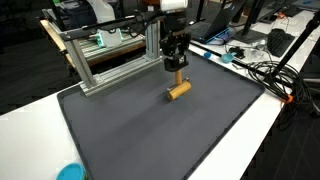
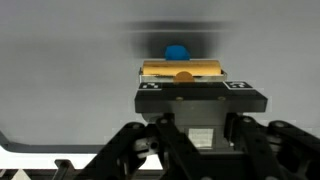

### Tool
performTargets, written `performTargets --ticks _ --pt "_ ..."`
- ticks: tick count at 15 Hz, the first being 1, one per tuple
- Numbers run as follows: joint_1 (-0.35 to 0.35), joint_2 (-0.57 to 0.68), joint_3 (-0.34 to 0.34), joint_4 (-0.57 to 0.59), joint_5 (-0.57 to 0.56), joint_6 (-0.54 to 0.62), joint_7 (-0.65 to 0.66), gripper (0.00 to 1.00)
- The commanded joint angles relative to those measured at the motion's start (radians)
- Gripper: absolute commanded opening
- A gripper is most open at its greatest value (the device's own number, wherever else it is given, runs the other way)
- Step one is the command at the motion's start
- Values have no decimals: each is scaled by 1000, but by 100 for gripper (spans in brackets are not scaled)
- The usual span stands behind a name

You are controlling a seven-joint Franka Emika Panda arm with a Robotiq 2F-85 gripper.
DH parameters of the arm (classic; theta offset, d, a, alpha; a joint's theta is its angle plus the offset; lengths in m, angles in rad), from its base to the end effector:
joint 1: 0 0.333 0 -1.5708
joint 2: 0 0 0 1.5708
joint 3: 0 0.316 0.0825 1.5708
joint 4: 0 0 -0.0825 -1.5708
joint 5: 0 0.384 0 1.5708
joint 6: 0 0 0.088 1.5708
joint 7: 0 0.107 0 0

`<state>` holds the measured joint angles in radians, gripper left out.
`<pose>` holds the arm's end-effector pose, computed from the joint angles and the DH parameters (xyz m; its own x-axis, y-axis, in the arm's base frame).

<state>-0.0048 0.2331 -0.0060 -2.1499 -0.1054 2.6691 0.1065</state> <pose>0.5918 -0.0032 0.3215 0.9583 -0.0224 0.2849 -0.0363 -0.9984 0.0437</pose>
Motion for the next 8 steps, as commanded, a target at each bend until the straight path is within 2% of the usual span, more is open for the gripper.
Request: performTargets --ticks 1,6,8 --pt "21 34 -28 42 -18 -27 43 22" --pt "43 51 -65 65 -67 -92 109 22" --pt "35 47 -50 62 -33 -82 84 22"
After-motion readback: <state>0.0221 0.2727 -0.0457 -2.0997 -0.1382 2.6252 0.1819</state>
